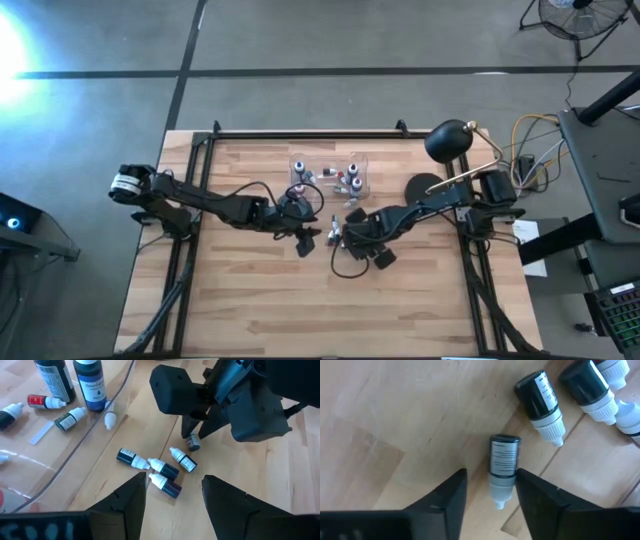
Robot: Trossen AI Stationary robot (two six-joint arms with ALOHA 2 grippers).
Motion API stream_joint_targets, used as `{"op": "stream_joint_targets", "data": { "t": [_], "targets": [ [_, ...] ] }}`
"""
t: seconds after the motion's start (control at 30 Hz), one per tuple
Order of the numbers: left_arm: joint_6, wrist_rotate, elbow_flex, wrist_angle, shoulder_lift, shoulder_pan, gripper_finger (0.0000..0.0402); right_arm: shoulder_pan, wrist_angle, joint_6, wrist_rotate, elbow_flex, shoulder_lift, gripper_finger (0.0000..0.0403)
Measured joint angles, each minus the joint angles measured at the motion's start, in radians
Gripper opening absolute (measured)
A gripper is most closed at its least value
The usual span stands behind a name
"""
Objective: Pick & Place food coloring
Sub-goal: Put the small brown food coloring bottle into the transparent bin
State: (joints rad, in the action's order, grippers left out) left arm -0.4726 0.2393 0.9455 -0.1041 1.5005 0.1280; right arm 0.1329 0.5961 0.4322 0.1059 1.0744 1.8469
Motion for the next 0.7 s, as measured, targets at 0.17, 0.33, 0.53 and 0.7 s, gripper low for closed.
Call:
{"op": "stream_joint_targets", "data": {
  "t": [0.17,0.33,0.53,0.7],
  "targets": [
    [0.000,0.024,0.000,0.000,0.000,0.000,0.0168,-0.002,0.002,-0.124,-0.036,-0.001,-0.002,0.0095],
    [0.000,0.025,0.000,-0.010,0.000,0.002,0.0168,-0.003,0.032,-0.269,-0.007,0.029,-0.008,0.0058],
    [0.003,0.040,0.000,-0.063,-0.002,0.028,0.0168,-0.015,0.019,-0.381,0.238,0.145,-0.105,0.0067],
    [0.004,0.110,-0.001,-0.073,-0.002,0.060,0.0168,-0.141,0.015,-0.461,0.269,0.259,-0.097,0.0072]
  ]
}}
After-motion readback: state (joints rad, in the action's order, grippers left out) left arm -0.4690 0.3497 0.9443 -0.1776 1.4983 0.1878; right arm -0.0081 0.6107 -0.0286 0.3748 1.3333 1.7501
